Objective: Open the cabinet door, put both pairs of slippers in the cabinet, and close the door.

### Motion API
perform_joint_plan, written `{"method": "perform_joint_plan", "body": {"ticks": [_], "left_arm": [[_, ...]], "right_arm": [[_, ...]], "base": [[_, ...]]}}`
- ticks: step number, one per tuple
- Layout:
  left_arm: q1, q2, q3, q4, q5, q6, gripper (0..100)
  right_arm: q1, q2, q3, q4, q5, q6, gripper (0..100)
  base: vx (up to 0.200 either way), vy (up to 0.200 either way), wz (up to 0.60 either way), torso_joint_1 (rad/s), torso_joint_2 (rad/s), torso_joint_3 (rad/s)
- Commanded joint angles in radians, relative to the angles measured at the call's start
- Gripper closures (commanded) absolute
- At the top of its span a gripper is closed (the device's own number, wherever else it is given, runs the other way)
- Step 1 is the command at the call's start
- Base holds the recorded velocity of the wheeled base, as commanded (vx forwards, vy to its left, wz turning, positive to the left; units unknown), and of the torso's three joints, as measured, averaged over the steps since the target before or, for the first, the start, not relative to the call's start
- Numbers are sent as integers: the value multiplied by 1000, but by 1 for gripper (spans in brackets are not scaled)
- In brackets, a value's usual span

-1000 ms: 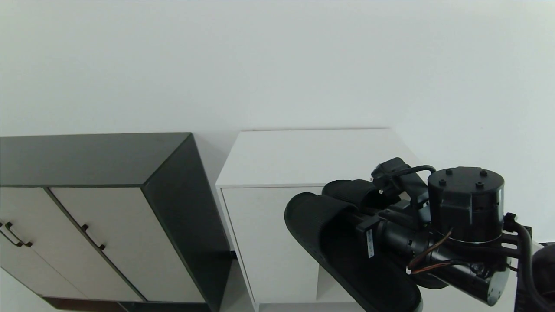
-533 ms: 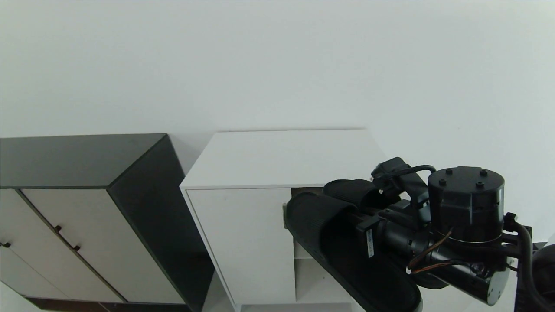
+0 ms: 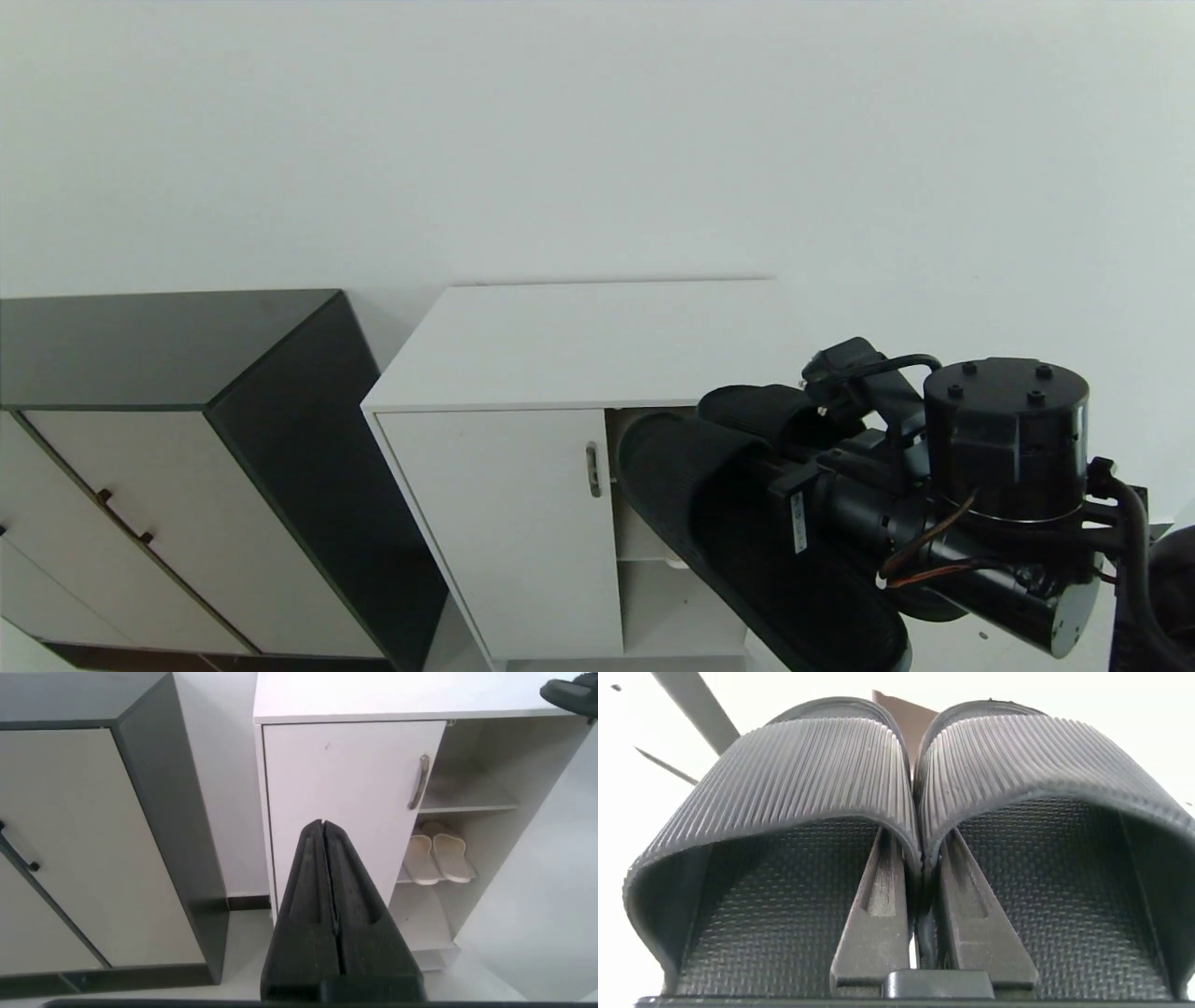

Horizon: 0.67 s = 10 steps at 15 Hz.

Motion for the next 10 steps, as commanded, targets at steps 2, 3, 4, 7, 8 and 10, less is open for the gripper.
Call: {"method": "perform_joint_plan", "body": {"ticks": [2, 3, 4, 7, 8, 10], "left_arm": [[0, 0, 0, -1, 0, 0, 100], [0, 0, 0, -1, 0, 0, 100], [-1, 0, 0, -1, 0, 0, 100], [-1, 0, 0, -1, 0, 0, 100], [-1, 0, 0, -1, 0, 0, 100], [0, 0, 0, -1, 0, 0, 100]], "right_arm": [[-1, 2, 1, -2, 0, 1, 100], [-1, 0, 1, -2, 0, 1, 100], [-1, 0, 6, -2, 0, 0, 100], [-1, -1, 11, -5, 0, 0, 100], [-1, -1, 11, -5, 0, 0, 100], [-1, 0, 12, -5, 0, 0, 100]], "base": [[0, 0, 0, 0, 0, 0], [0, 0, 0, 0, 0, 0], [0, 0, 0, 0, 0, 0], [0, 0, 0, 0, 0, 0], [0, 0, 0, 0, 0, 0], [0, 0, 0, 0, 0, 0]]}}
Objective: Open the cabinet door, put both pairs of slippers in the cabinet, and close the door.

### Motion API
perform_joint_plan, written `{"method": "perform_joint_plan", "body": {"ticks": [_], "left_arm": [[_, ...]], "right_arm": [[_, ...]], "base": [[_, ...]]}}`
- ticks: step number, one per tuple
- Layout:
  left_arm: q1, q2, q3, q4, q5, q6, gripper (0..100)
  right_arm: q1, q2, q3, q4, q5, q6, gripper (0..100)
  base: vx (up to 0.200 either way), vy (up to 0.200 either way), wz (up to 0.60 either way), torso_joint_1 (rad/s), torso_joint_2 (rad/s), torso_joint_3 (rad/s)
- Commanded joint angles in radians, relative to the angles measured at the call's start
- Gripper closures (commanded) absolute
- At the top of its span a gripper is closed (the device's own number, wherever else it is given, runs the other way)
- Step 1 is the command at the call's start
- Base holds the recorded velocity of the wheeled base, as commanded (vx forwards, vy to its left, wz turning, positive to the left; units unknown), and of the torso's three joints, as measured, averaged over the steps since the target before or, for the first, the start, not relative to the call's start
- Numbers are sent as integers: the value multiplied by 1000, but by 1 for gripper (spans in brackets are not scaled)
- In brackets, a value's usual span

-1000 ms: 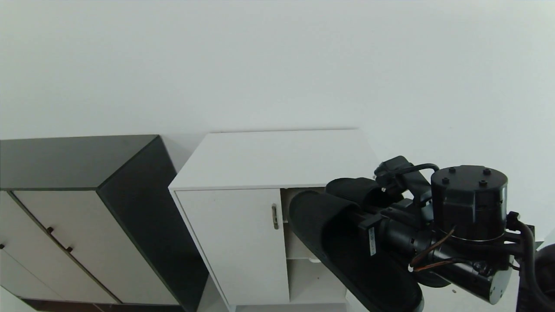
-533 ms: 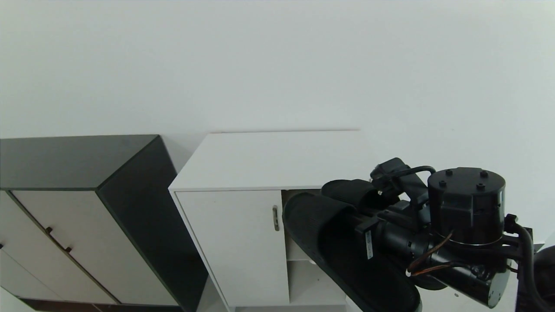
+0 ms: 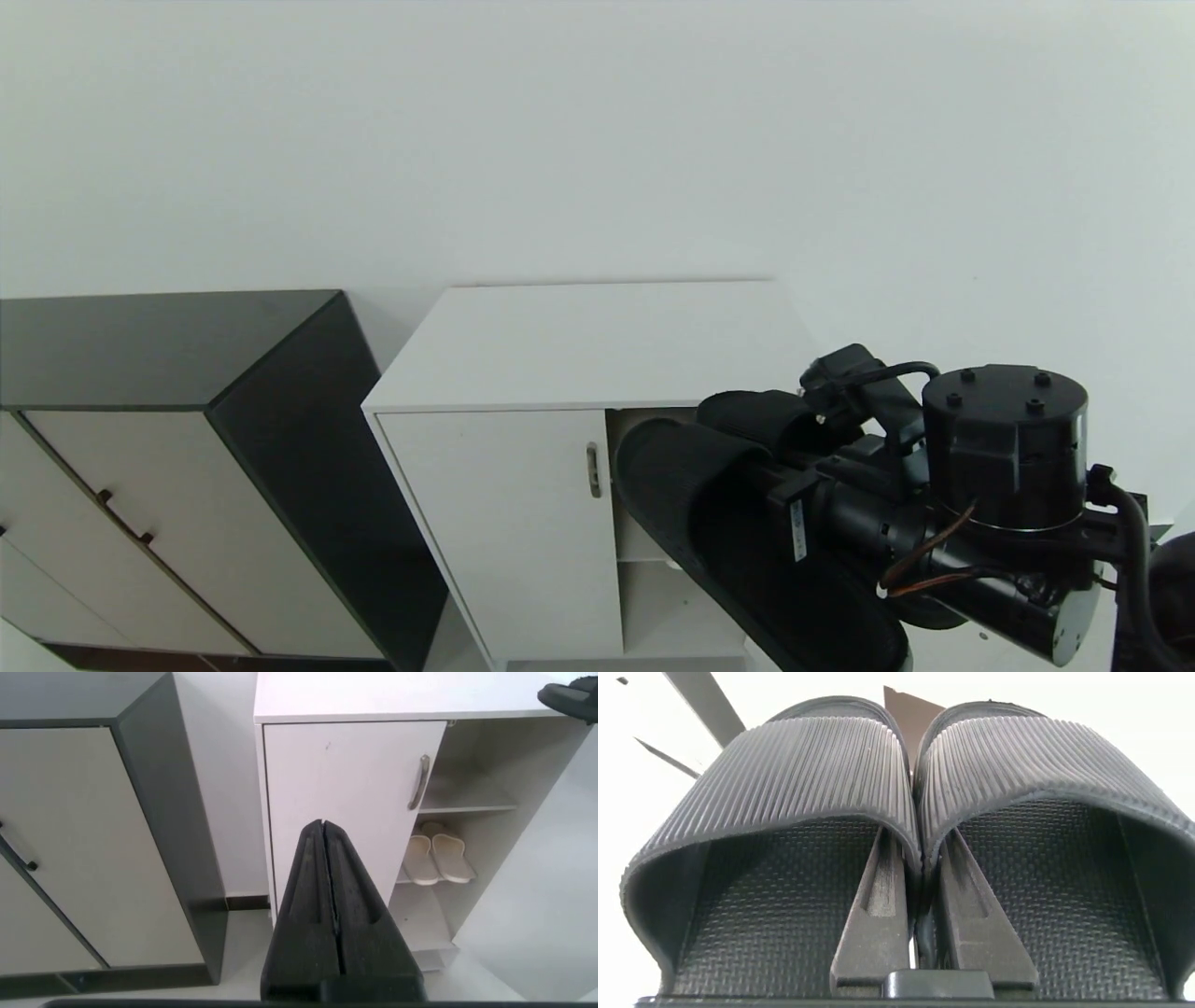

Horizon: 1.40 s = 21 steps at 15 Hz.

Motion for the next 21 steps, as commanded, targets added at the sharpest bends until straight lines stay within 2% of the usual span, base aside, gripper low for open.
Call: {"method": "perform_joint_plan", "body": {"ticks": [1, 6, 21], "left_arm": [[0, 0, 0, 0, 0, 0, 100], [-1, 0, 0, 0, 0, 0, 100], [0, 0, 0, 0, 0, 0, 100]], "right_arm": [[0, 1, 0, -1, 0, 0, 100], [0, 2, 2, -1, 0, 0, 100], [0, 2, 6, -1, -2, -2, 100]], "base": [[0, 0, 0, 0, 0, 0], [0, 0, 0, -39, 78, 46], [0, 0, 0, -206, 519, 304]]}}
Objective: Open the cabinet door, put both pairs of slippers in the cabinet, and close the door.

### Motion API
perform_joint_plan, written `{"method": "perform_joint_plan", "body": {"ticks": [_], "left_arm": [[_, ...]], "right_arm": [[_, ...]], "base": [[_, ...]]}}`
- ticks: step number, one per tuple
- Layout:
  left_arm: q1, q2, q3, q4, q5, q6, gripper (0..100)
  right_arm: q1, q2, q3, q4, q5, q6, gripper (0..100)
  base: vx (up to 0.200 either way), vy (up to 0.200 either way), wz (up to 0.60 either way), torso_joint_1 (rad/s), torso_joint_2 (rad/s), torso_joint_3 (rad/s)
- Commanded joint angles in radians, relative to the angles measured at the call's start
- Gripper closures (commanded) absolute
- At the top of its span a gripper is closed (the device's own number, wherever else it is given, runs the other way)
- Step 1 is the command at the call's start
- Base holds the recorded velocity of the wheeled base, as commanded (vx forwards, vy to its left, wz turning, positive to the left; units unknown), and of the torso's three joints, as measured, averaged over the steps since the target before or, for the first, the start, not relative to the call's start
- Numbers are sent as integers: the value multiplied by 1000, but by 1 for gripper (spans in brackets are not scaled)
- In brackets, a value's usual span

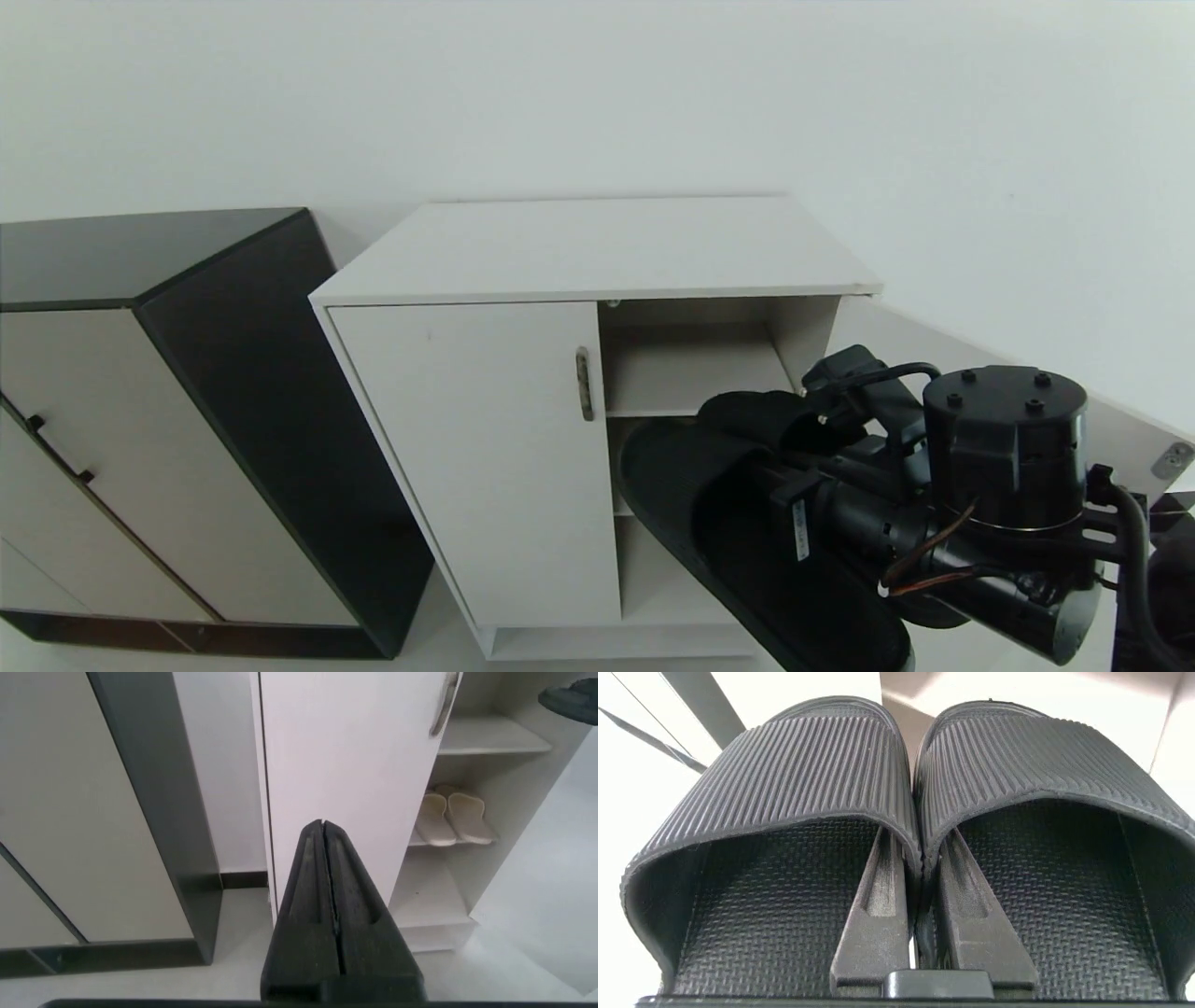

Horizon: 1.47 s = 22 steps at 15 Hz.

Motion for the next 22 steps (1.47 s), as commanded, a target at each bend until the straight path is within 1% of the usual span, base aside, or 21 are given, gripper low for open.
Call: {"method": "perform_joint_plan", "body": {"ticks": [1, 9, 16, 22], "left_arm": [[0, 0, 0, 0, 0, 0, 100], [0, 2, 0, 0, 0, 0, 100], [-1, 0, 0, 0, 0, 0, 100], [0, 0, 0, 0, 0, 0, 100]], "right_arm": [[2, 2, 3, 0, -1, -3, 100], [0, 2, 8, 0, -1, -12, 100], [2, -1, 11, 0, -1, -14, 100], [2, -1, 11, 0, -1, -14, 100]], "base": [[0, 0, 0, -168, 496, 320], [0, 0, 0, -140, 469, 330], [0, 0, 0, -52, 423, 362], [0, 0, 0, 1, 57, 48]]}}
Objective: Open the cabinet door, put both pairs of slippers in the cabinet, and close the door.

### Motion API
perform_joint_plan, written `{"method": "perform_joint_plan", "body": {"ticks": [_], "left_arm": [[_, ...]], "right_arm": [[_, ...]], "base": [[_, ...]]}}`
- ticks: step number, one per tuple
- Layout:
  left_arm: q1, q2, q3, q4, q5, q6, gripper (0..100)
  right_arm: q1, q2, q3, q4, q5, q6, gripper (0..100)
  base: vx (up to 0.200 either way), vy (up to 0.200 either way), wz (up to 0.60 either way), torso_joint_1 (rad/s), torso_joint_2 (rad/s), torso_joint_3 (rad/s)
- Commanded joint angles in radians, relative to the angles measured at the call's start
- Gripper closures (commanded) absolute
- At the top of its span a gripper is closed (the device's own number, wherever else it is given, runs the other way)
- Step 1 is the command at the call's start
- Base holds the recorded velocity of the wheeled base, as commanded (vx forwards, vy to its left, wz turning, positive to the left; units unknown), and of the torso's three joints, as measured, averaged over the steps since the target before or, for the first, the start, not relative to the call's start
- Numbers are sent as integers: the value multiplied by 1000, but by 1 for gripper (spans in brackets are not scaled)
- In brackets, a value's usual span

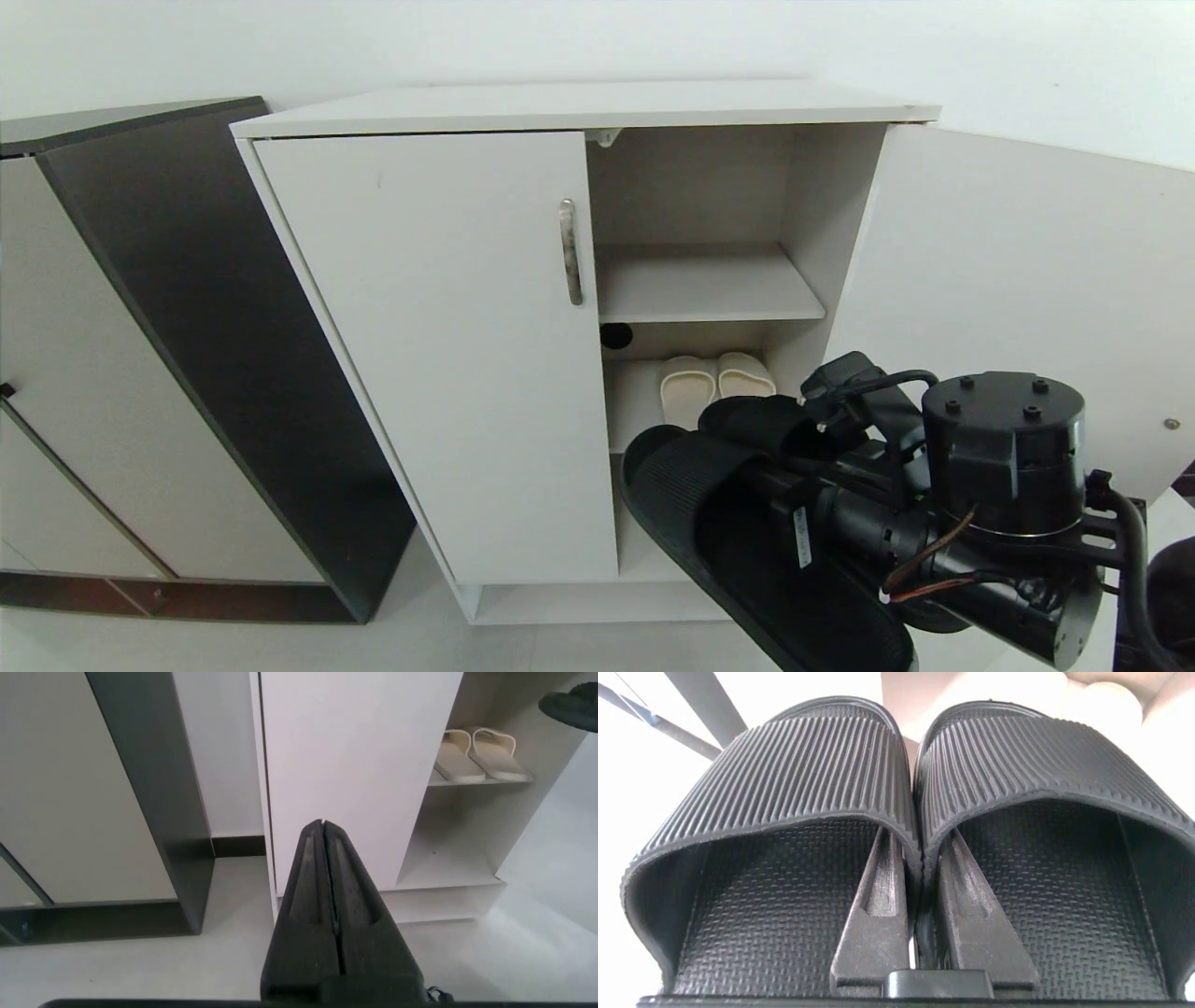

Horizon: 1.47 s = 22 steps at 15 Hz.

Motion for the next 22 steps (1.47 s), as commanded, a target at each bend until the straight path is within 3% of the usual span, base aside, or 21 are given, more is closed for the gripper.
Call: {"method": "perform_joint_plan", "body": {"ticks": [1, 8, 10, 13, 15, 22], "left_arm": [[0, 0, 0, 0, 0, 0, 100], [-1, 0, 0, 0, 0, 0, 100], [0, 0, 0, 0, 0, 0, 100], [0, 2, 0, 0, -1, 0, 100], [0, 0, 0, 0, -1, 2, 100], [-1, 0, 0, 0, -1, 2, 100]], "right_arm": [[1, 1, 0, -1, 0, 0, 100], [1, 17, -3, -24, -15, -51, 100], [36, 80, -143, 42, -248, 4, 100], [97, 96, -356, 269, -440, 127, 100], [120, 120, -459, 322, -524, 198, 100], [117, 120, -496, 325, -569, 196, 100]], "base": [[0, 0, 0, 0, 0, 0], [0, 0, 0, 0, 0, 0], [0, 0, 0, 0, 0, 0], [0, 0, 0, 0, 0, 0], [0, 0, 0, 0, 0, 0], [0, 0, 0, 0, 0, 0]]}}
